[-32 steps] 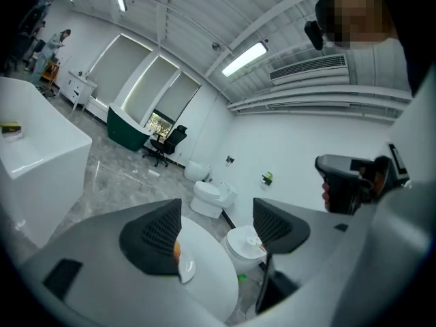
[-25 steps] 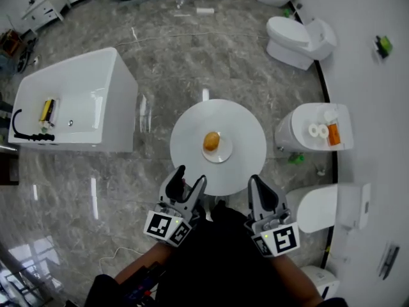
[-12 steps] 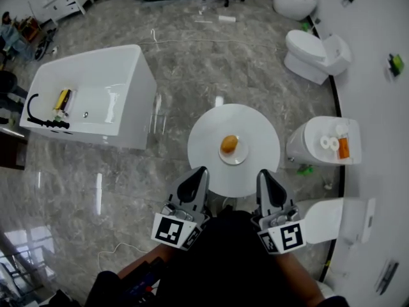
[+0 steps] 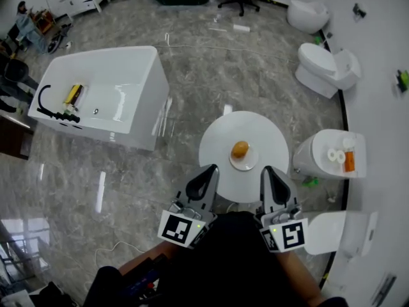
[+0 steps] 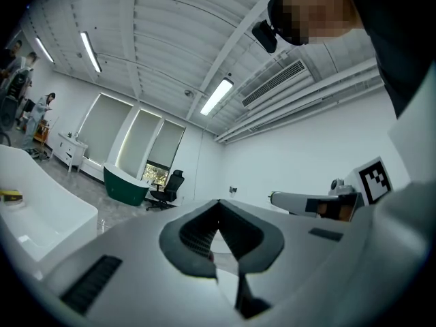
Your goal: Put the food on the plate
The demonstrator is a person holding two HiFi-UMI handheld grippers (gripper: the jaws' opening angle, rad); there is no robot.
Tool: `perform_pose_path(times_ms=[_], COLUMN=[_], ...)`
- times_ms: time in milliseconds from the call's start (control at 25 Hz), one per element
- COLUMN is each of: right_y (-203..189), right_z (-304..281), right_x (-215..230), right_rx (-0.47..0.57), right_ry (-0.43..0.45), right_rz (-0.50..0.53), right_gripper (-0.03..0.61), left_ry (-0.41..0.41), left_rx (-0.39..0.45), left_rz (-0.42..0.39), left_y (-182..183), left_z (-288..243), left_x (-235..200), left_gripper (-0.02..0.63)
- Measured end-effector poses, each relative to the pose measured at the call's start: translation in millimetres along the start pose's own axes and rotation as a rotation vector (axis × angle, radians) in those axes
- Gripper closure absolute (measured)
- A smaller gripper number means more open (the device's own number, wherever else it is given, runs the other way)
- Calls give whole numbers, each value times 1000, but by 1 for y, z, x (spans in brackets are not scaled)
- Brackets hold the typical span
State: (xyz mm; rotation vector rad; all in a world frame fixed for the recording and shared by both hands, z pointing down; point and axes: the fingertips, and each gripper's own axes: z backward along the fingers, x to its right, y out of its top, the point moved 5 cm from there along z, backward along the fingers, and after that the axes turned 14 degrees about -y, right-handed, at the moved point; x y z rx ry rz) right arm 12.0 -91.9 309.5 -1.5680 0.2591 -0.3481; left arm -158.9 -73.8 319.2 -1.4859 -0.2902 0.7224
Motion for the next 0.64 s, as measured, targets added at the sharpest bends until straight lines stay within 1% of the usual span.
perform_pose_path(times_ms=[160, 360, 640], right_y=[3, 3, -3], right_z=[-7, -10, -18], right_x=[-9, -12, -21], right_rx=[15, 21, 8], right_ry=[18, 42, 61], right_rz=[1, -4, 1], right_gripper=[574, 574, 574], left_ry=[22, 31, 72], left_rx=[-7, -5, -12], left_rz=[-7, -23, 19], left_y=[3, 3, 0], left_z=[8, 11, 18], left_x=[-7, -7, -19], left_gripper=[614, 614, 614])
